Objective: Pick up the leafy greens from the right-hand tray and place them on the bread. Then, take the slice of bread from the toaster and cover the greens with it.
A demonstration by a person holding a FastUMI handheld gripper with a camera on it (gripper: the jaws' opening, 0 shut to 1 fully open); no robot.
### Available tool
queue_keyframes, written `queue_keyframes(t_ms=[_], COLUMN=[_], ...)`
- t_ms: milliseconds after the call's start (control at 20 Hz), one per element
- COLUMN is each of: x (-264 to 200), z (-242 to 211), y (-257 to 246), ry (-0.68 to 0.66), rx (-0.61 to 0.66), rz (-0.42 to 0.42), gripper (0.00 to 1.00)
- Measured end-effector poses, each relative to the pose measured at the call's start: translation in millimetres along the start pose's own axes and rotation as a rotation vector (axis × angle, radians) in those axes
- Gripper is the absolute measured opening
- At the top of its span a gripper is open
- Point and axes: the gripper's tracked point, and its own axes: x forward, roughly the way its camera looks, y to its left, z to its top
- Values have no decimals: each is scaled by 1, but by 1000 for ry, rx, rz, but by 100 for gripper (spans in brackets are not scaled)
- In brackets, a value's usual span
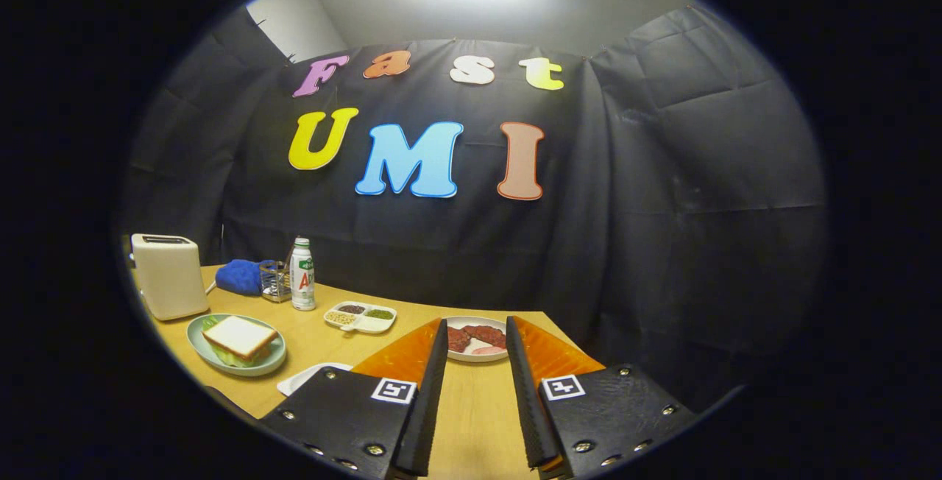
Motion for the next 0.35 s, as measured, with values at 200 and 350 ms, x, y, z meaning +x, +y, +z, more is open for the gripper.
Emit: queue_keyframes(t_ms=[200, 350], x=[4, 12], z=[-9, -20], y=[-59, -102], ry=[-27, -44], rx=[-31, 18], rz=[-34, -46], gripper=[47, 45])
